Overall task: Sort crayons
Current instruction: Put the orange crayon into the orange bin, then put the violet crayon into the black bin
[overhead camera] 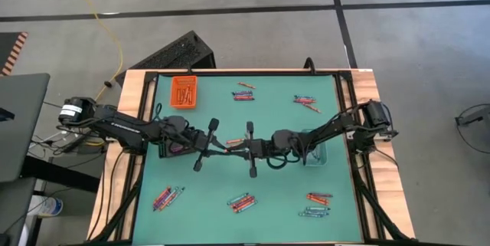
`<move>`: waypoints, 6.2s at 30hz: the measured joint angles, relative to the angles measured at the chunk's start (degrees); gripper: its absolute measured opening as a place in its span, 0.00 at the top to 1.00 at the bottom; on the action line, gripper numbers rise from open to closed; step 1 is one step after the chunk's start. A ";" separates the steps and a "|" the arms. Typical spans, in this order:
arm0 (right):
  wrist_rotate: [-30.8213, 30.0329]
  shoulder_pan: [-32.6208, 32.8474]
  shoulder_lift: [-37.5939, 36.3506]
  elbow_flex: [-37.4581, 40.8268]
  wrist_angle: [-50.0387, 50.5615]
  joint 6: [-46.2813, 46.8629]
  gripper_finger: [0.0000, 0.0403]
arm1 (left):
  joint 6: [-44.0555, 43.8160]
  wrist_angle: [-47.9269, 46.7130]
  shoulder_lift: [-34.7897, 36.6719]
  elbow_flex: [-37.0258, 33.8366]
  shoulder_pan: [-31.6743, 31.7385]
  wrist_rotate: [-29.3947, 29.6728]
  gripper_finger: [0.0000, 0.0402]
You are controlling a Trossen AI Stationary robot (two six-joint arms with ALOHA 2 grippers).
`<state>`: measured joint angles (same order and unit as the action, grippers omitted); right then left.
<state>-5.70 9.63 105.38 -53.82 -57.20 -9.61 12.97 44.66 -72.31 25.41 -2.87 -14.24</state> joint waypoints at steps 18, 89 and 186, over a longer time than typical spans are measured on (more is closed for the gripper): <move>-11.10 0.72 -15.64 -0.02 38.63 3.64 0.50 | 1.88 -34.30 11.31 8.18 12.78 25.10 0.97; -15.02 -3.39 -9.44 0.00 64.14 31.72 0.52 | -5.92 -56.59 1.09 14.80 22.03 6.98 0.73; 5.75 2.73 -5.68 0.00 14.13 3.52 1.00 | 2.89 28.31 -5.52 -6.85 -6.80 8.47 0.73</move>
<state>0.05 12.36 99.70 -53.82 -43.07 -6.09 15.86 72.97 -77.84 18.56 -9.67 -5.77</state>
